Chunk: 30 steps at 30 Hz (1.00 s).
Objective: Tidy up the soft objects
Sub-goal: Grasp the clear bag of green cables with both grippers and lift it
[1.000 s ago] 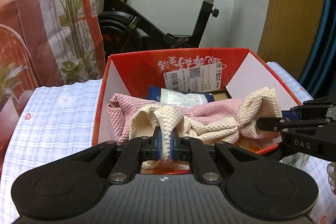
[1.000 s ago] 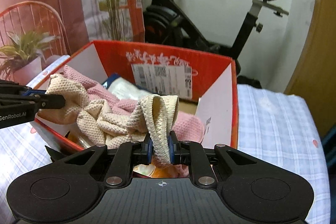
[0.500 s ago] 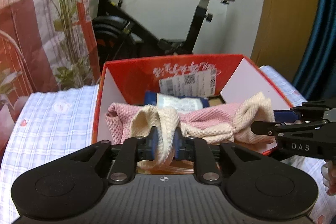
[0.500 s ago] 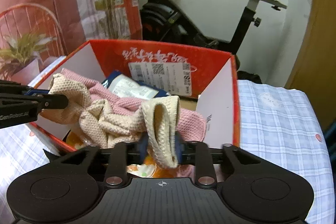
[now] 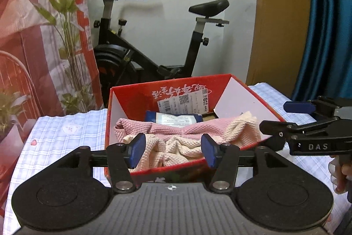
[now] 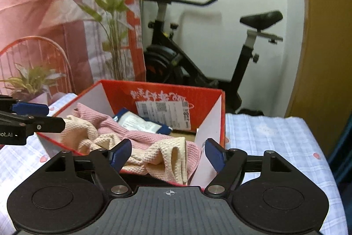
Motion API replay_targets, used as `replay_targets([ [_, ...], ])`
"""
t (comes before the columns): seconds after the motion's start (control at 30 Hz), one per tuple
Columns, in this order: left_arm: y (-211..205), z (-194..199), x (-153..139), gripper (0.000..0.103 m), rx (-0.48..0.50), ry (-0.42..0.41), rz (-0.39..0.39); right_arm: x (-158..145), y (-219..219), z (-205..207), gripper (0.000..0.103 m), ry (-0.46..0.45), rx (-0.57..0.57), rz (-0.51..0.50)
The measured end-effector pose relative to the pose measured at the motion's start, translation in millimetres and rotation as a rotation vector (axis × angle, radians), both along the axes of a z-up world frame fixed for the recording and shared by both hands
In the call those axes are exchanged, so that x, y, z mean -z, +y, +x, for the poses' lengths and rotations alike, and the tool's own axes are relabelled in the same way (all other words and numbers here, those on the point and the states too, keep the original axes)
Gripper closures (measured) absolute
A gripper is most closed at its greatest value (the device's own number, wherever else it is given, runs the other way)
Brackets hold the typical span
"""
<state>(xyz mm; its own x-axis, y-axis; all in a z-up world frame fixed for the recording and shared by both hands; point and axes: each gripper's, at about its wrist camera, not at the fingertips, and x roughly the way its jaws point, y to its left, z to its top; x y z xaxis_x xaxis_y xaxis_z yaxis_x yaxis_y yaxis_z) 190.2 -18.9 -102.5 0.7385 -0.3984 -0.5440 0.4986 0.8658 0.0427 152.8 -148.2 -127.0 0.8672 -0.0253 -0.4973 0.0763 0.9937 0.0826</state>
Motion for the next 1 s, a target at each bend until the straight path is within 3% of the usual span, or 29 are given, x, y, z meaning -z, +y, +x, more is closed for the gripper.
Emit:
replay_targets([
  [0.17, 4.8, -20.7, 0.5, 0.039, 0.0, -0.033, -0.019, 2.5, 5.2, -33.4, 0.015, -0.072, -0.026, -0.042],
  [0.27, 4.0, -30.2, 6.0, 0.039, 0.002, -0.02, -0.044, 7.8, 4.1, -49.8, 0.013, -0.088, -0.022, -0.039],
  [0.73, -9.0, -46.4, 56.3, 0.04, 0.025, 0.106, -0.109, 59.0, -7.3, -87.2, 0.014, -0.006, -0.029, -0.015],
  [1.0, -16.2, -50.4, 70.9, 0.04, 0.028, 0.141, -0.146, 83.0, -15.8, -96.5, 0.023, 0.001, -0.035, 0.039],
])
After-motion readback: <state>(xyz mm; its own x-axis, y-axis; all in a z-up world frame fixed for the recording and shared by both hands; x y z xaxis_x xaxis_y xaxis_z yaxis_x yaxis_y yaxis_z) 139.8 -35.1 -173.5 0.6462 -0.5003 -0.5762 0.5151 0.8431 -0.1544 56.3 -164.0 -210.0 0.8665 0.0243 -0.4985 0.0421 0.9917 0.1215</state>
